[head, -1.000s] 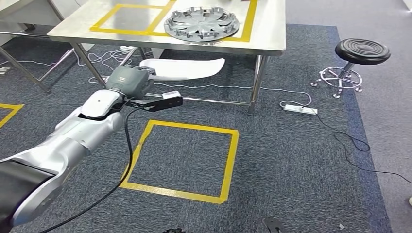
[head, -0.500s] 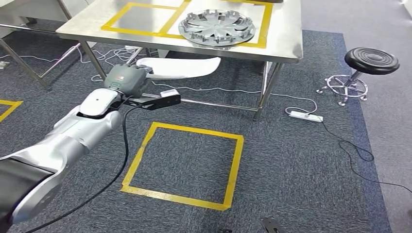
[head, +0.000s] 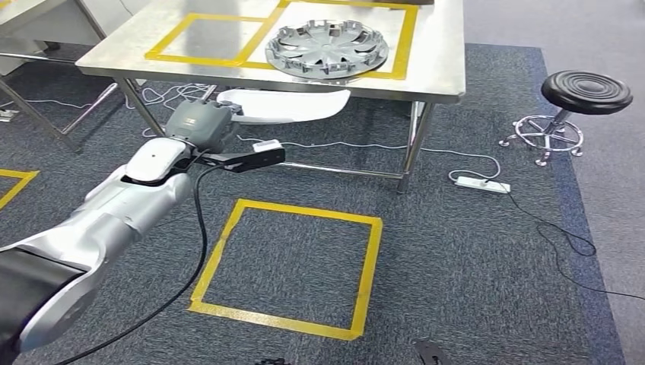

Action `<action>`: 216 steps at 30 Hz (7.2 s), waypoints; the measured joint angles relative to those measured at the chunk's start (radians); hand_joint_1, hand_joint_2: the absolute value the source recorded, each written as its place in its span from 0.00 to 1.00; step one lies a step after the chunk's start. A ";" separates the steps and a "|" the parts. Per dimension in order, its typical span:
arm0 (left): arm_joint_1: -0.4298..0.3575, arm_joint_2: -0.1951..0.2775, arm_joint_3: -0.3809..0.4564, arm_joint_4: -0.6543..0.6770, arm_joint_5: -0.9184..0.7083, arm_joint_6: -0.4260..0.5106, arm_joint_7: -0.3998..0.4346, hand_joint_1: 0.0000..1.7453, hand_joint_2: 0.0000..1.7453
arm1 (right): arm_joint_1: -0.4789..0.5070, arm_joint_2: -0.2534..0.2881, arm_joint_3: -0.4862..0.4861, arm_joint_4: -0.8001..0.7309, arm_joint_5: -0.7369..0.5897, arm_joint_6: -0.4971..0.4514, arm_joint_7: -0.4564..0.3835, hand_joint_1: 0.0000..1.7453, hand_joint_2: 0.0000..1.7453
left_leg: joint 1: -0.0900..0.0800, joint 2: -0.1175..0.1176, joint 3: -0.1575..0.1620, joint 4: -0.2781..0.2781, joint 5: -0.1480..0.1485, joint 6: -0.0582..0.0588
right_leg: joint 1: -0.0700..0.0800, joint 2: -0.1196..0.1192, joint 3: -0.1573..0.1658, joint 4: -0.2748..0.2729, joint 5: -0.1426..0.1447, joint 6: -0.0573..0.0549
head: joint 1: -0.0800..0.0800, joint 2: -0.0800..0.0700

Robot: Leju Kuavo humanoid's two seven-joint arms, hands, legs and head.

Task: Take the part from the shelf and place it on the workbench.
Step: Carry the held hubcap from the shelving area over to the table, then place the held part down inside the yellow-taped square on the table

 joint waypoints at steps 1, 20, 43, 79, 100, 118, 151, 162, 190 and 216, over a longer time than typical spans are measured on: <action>0.000 0.001 0.000 0.000 0.000 0.000 0.000 1.00 1.00 | 0.002 0.000 0.000 0.000 0.000 0.000 0.000 0.00 1.00 | 0.001 0.000 0.007 -0.035 0.038 0.000 | -0.001 0.001 0.010 0.000 -0.007 0.003 | 0.000 0.000; -0.017 -0.006 -0.001 0.000 -0.004 -0.005 -0.002 1.00 1.00 | -0.008 -0.001 -0.001 0.000 0.004 -0.001 0.003 0.00 1.00 | -0.008 -0.005 0.211 -0.278 0.047 0.050 | 0.016 -0.004 -0.069 0.025 0.056 0.022 | 0.005 0.000; -0.096 -0.002 0.000 0.003 -0.010 -0.057 0.009 1.00 1.00 | -0.013 -0.003 -0.004 0.000 0.002 0.000 0.006 0.00 1.00 | 0.000 0.004 0.114 -0.291 0.141 0.061 | 0.009 -0.003 -0.019 0.168 -0.136 0.046 | -0.001 0.000; -0.121 0.054 0.006 0.013 -0.010 -0.073 0.001 1.00 1.00 | -0.009 0.003 -0.004 0.000 0.014 -0.002 0.007 0.00 1.00 | -0.003 -0.006 0.181 -0.288 0.079 0.053 | 0.010 -0.004 -0.109 0.159 -0.046 0.033 | 0.000 0.000; -0.137 0.052 0.008 0.016 -0.014 -0.075 0.003 1.00 1.00 | -0.024 0.003 -0.004 0.000 0.021 -0.004 0.009 0.00 1.00 | -0.002 0.000 0.097 -0.296 0.152 0.037 | 0.027 0.004 0.067 -0.006 -0.057 0.012 | -0.002 0.000; -0.126 0.061 0.008 0.017 -0.020 -0.070 0.001 1.00 1.00 | -0.018 0.011 -0.003 0.001 0.024 -0.004 0.009 0.00 1.00 | 0.000 -0.004 0.208 -0.302 0.070 0.037 | 0.005 0.004 -0.044 -0.026 0.054 0.016 | 0.000 0.000; -0.117 0.107 0.025 0.041 -0.027 -0.088 0.055 1.00 1.00 | -0.018 0.016 -0.003 0.001 0.031 -0.004 0.007 0.00 1.00 | 0.005 -0.003 0.221 -0.332 0.066 0.003 | 0.008 0.016 -0.048 -0.028 0.063 0.007 | -0.001 0.000; -0.100 0.136 0.059 0.065 -0.014 -0.034 0.028 1.00 1.00 | -0.020 0.016 -0.003 0.001 0.038 -0.004 0.008 0.00 1.00 | 0.004 -0.003 0.221 -0.331 0.067 0.003 | 0.008 0.015 -0.048 -0.028 0.063 0.006 | -0.001 0.000; -0.105 0.120 0.076 0.065 -0.043 -0.025 0.036 1.00 1.00 | -0.025 0.017 -0.003 0.001 0.040 -0.002 0.010 0.00 1.00 | 0.000 -0.002 0.213 -0.314 0.059 0.024 | 0.004 0.017 -0.047 -0.031 0.065 0.019 | -0.001 0.000; -0.093 0.116 0.079 0.063 -0.060 -0.027 0.043 1.00 1.00 | -0.019 0.024 -0.004 0.001 0.040 -0.003 0.010 0.00 1.00 | 0.008 0.005 0.015 -0.072 0.074 0.013 | -0.017 0.011 0.032 0.029 -0.064 0.011 | -0.010 0.000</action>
